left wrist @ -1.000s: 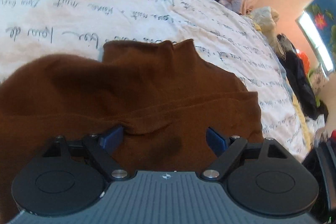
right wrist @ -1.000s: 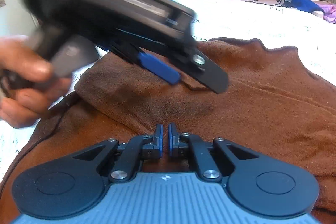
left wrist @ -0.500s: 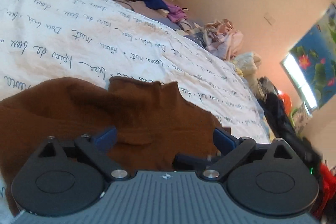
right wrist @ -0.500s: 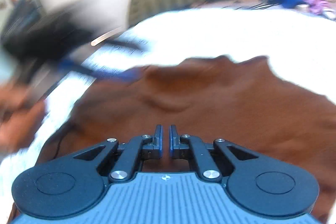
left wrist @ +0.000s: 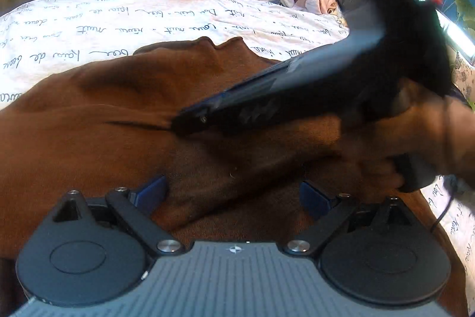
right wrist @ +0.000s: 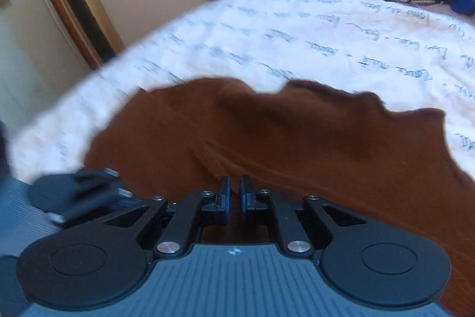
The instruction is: Fold small clothes
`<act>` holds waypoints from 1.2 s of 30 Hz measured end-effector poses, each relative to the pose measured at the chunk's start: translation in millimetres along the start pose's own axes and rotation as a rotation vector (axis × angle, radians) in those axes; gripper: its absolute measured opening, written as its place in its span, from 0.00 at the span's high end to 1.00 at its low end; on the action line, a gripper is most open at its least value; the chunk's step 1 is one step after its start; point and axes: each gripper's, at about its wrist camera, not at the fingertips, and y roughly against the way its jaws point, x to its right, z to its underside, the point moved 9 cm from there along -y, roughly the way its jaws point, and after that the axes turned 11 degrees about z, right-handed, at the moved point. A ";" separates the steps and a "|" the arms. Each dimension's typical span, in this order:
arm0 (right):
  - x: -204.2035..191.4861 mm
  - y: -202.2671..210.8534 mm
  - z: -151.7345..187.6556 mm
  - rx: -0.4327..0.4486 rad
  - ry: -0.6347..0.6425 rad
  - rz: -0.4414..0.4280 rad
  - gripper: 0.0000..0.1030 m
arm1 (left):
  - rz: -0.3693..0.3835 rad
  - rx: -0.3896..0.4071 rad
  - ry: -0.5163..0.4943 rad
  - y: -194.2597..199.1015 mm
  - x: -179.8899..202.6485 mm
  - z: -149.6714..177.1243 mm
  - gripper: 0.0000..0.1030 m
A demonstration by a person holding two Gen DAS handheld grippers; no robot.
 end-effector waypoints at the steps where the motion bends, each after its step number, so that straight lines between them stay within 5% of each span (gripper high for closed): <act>1: 2.7 -2.3 1.1 0.023 0.006 0.014 0.98 | 0.008 0.015 0.024 1.6 -1.9 0.2 0.08; 9: 13.3 -16.7 -10.0 0.045 -0.026 0.133 0.99 | -0.023 0.037 -0.008 2.7 1.3 4.8 0.08; 13: 0.7 10.4 -19.0 0.102 -0.084 0.045 0.93 | 0.001 0.053 0.018 6.5 -0.4 5.4 0.08; 17: -28.2 0.3 -10.4 0.053 -0.015 -0.004 0.95 | -0.005 0.051 0.009 6.7 1.7 5.2 0.08; 21: -2.6 -19.5 -13.8 0.059 -0.073 0.040 1.00 | 0.005 0.064 0.014 8.4 1.2 5.7 0.08; 23: 4.8 -24.4 -16.3 0.055 -0.027 0.135 1.00 | 0.013 0.070 0.019 10.1 0.6 6.6 0.08; 30: 13.2 27.7 -4.5 0.104 -0.169 -0.027 0.97 | 0.021 0.086 0.021 14.6 -0.4 9.4 0.08; 34: 25.4 25.5 29.1 0.086 -0.009 0.144 1.00 | 0.019 0.077 0.009 17.1 1.2 11.2 0.08; 36: 54.2 31.4 33.6 0.084 -0.193 0.095 1.00 | 0.013 0.070 -0.006 19.4 2.8 11.6 0.07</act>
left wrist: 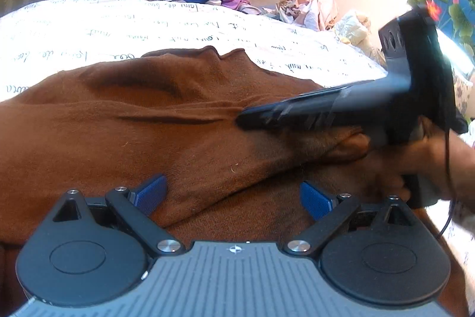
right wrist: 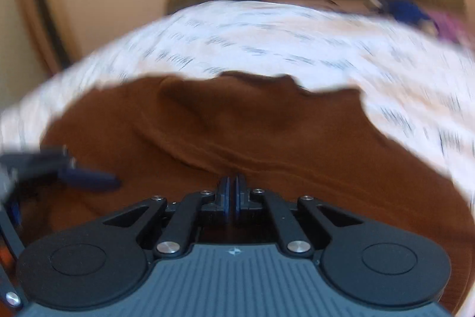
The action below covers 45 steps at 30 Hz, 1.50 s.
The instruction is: Fold small clothes
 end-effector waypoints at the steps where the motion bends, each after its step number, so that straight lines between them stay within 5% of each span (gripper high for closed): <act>1: 6.6 5.2 0.0 -0.002 -0.037 0.007 0.99 | 0.013 0.002 0.006 4.2 0.1 -0.8 0.08; 4: 0.4 35.0 3.0 0.047 -0.020 0.029 0.94 | 0.077 0.072 0.139 31.5 -13.7 -9.8 0.10; 7: -15.4 48.9 17.5 0.050 0.008 0.003 0.94 | -0.018 0.094 0.164 51.0 -37.5 -14.1 0.09; 10: -9.8 44.8 42.3 0.025 0.153 0.130 0.94 | -0.053 0.044 0.155 54.5 -58.2 6.1 0.14; 17: 57.3 81.8 47.7 0.051 -0.108 0.113 0.93 | -0.112 0.049 0.202 87.1 -73.7 9.2 0.25; 20: 76.3 96.7 42.1 0.115 -0.216 0.134 0.91 | -0.062 0.131 0.210 96.7 -58.2 -14.7 0.13; 22: 81.1 93.6 41.0 0.120 -0.235 0.152 0.91 | -0.044 0.150 0.200 89.4 -46.9 -28.5 0.04; 24: 77.5 84.3 40.7 0.115 -0.228 0.137 0.91 | -0.068 0.110 0.209 70.1 -50.0 -26.8 0.04; 26: 84.4 69.1 51.3 0.031 -0.175 0.233 0.91 | -0.127 0.040 0.237 49.3 -69.2 -11.9 0.07; 28: 94.6 70.7 58.8 0.060 -0.130 0.289 0.92 | -0.151 0.063 0.153 48.3 -75.9 -5.2 0.10; 31: 103.3 83.5 60.7 0.046 -0.207 0.265 0.91 | -0.175 0.054 0.133 59.9 -78.4 -0.9 0.13; 33: 102.9 101.0 54.6 0.093 -0.194 0.345 0.86 | -0.171 0.064 0.160 68.0 -82.8 0.3 0.14; 35: 94.7 109.3 48.5 0.152 -0.263 0.223 0.78 | -0.176 0.062 0.164 72.8 -83.8 3.3 0.14; 37: 81.1 93.6 56.0 0.071 -0.261 0.111 0.50 | -0.180 0.059 0.163 79.1 -79.8 5.8 0.14; 38: 74.5 77.8 66.4 -0.018 -0.189 0.154 0.46 | -0.173 0.063 0.173 83.5 -75.3 7.3 0.13; 40: 61.3 81.7 75.8 0.014 -0.045 0.289 0.44 | -0.142 0.086 0.191 95.4 -60.9 10.7 0.05; 43: 29.3 99.3 82.2 0.061 -0.012 0.261 0.45 | -0.036 0.111 0.183 103.1 -29.0 24.5 0.01; 45: 6.4 105.8 83.8 0.094 0.006 0.215 0.45 | -0.041 0.044 0.179 93.8 -19.0 46.4 0.00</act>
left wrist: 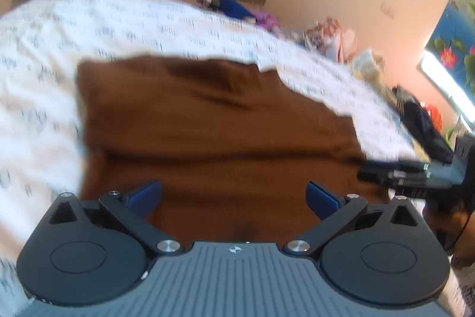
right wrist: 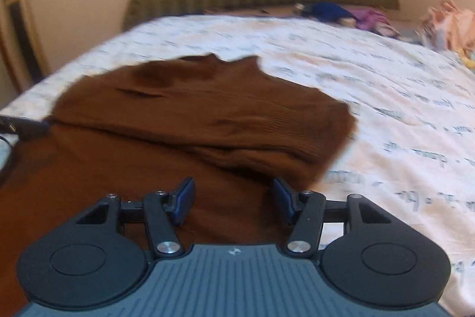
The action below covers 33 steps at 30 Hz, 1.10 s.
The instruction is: Fold small clothes
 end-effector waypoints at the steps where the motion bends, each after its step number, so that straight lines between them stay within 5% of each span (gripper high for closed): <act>1: -11.8 1.4 1.8 0.001 0.024 -0.014 0.46 | -0.040 -0.038 -0.020 -4.2 -2.8 11.1 0.01; 4: -18.7 -12.5 24.5 -0.065 0.132 0.040 0.46 | -0.145 -0.052 -0.118 8.4 -6.5 25.0 0.00; 8: 13.2 16.1 39.7 -0.096 0.042 0.037 0.46 | -0.242 -0.106 -0.140 43.0 -16.5 41.1 0.01; 12: 12.9 40.9 22.6 -0.059 -0.053 0.037 0.41 | -0.154 -0.004 -0.025 66.8 -4.2 19.0 0.00; 14: 0.1 40.7 6.1 -0.033 -0.089 0.032 0.22 | -0.110 0.046 -0.011 58.8 14.2 3.2 0.00; 15: -10.1 37.3 -0.7 -0.029 -0.097 0.020 0.12 | -0.080 0.045 -0.008 48.1 24.4 -1.2 0.00; 18: -36.7 5.1 -3.4 -0.092 -0.055 0.036 0.10 | -0.054 -0.016 -0.005 6.3 40.0 4.4 0.00; 20: -48.8 -14.0 19.2 -0.188 0.012 0.088 0.09 | -0.115 -0.103 0.011 -17.3 33.7 26.2 0.00; 24: -49.9 23.5 51.4 -0.135 0.033 0.118 0.09 | -0.199 -0.092 -0.187 5.2 42.8 63.1 0.00; 33: -49.1 133.4 145.8 -0.109 0.004 0.115 0.08 | -0.238 -0.126 -0.243 91.4 51.4 138.3 0.00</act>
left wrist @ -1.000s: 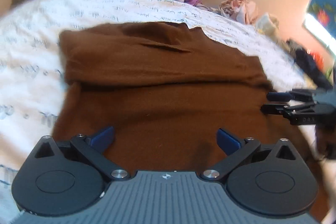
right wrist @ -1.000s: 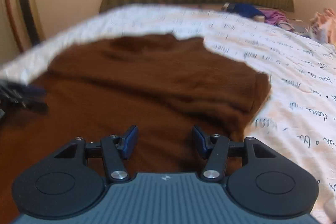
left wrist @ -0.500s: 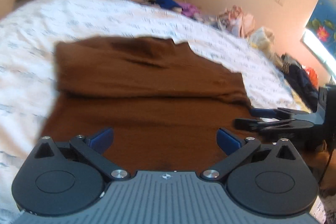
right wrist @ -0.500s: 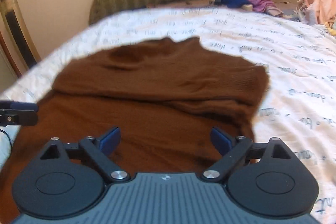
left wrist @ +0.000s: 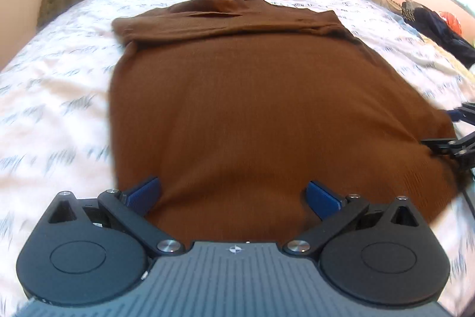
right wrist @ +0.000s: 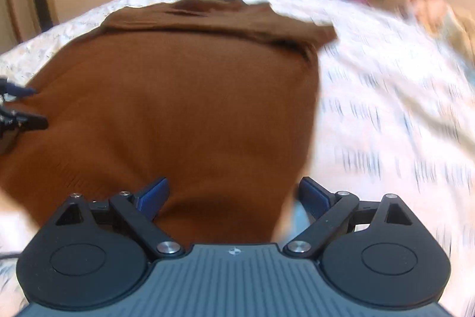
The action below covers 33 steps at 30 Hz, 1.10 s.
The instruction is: Fold small clothes
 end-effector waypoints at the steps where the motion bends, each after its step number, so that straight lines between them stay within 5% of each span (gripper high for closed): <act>1: 0.8 9.1 6.3 -0.008 -0.001 -0.006 0.08 | -0.009 -0.012 -0.008 6.0 2.9 5.3 0.00; 4: 2.4 36.9 7.0 -0.011 -0.009 0.028 0.07 | 0.018 -0.011 0.053 31.4 9.8 12.4 0.00; 8: -18.4 55.7 -24.2 0.103 -0.034 0.030 0.04 | -0.010 0.103 0.106 46.5 23.6 -12.1 0.00; 12: -41.5 19.0 -69.7 0.122 -0.117 0.090 0.01 | -0.056 0.140 0.258 19.8 25.4 -26.8 0.00; 15: -50.6 -23.5 -83.7 0.054 -0.145 0.128 0.01 | -0.077 0.077 0.315 -11.8 19.3 -19.8 0.00; 17: -58.3 -46.1 -66.5 -0.034 -0.123 0.155 0.00 | -0.146 0.091 0.239 -15.1 22.0 -17.0 0.00; 19: -60.4 -34.5 -52.9 0.037 -0.119 0.176 0.00 | -0.164 0.088 0.203 -15.3 27.7 -13.0 0.00; 33: -54.2 21.0 6.7 0.048 -0.117 0.144 0.00 | -0.159 0.069 0.165 -1.6 34.6 8.6 0.00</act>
